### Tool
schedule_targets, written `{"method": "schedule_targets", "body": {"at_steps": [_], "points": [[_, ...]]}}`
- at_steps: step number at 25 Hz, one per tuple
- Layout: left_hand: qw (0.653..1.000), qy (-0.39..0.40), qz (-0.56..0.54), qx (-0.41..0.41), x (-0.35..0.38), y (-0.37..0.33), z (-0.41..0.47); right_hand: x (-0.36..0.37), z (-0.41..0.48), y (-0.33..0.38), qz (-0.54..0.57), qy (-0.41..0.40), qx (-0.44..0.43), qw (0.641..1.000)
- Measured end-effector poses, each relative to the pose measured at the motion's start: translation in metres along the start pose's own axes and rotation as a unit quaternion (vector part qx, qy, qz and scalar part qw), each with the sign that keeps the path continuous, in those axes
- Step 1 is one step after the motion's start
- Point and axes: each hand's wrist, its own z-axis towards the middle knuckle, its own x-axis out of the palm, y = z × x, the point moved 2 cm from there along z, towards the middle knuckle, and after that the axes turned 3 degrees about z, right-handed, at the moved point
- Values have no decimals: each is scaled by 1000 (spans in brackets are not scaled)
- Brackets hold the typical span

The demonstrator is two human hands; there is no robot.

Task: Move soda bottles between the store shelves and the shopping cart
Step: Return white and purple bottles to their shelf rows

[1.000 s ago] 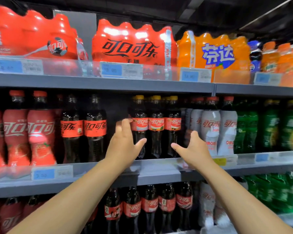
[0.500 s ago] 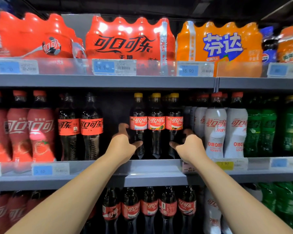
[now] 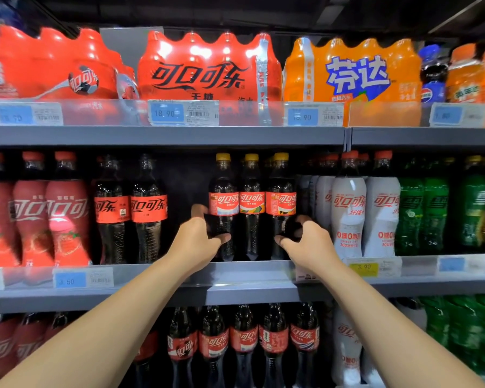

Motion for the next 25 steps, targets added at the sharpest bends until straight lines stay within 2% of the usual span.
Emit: {"method": "schedule_targets", "body": {"at_steps": [18, 25], "points": [[995, -41, -71, 48, -22, 16, -37, 2, -34, -1, 68, -87, -65, 992], [993, -59, -89, 57, -20, 19, -38, 5, -35, -5, 62, -111, -89, 988]]}}
